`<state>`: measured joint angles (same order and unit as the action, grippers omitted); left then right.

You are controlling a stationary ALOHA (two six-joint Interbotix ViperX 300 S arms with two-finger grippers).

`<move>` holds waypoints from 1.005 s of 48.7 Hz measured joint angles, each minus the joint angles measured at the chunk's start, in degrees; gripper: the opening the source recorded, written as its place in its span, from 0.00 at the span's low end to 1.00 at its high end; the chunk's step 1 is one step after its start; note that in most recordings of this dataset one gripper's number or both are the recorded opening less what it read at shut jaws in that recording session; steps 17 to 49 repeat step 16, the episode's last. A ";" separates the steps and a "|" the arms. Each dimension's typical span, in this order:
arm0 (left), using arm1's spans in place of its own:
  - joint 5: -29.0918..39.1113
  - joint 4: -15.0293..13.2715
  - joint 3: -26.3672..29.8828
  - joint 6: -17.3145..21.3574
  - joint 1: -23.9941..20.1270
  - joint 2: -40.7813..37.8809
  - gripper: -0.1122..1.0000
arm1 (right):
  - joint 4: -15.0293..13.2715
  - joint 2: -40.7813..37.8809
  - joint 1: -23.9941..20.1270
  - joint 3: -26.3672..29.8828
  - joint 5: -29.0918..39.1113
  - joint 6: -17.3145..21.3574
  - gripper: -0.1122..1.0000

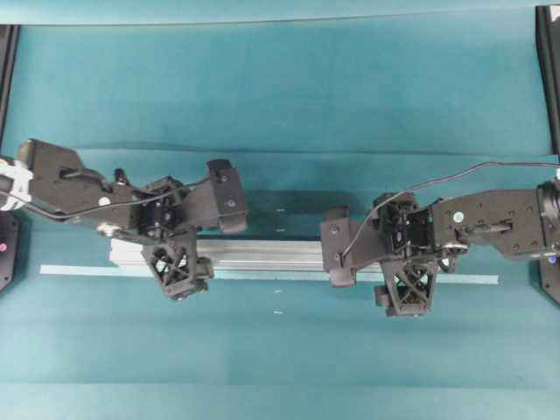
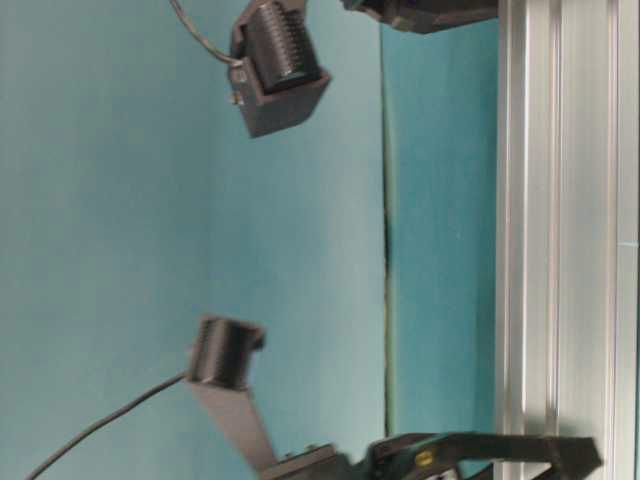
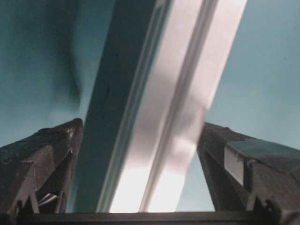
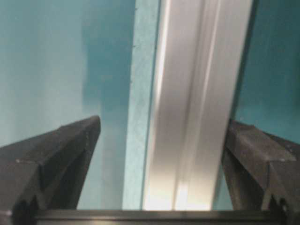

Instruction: Lift the metal rail with both hands.

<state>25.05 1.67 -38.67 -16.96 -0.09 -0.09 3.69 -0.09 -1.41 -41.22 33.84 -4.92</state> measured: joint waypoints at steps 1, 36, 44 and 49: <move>0.00 0.00 -0.09 0.00 0.09 0.35 0.91 | 0.00 0.44 0.35 0.09 0.00 -0.09 0.97; 0.09 0.00 -2.72 0.00 0.53 9.93 0.91 | 0.00 8.61 4.39 0.09 -0.26 0.00 0.97; 0.09 0.00 -2.72 0.00 0.53 9.93 0.91 | 0.00 8.61 4.39 0.09 -0.26 0.00 0.97; 0.09 0.00 -2.72 0.00 0.53 9.93 0.91 | 0.00 8.61 4.39 0.09 -0.26 0.00 0.97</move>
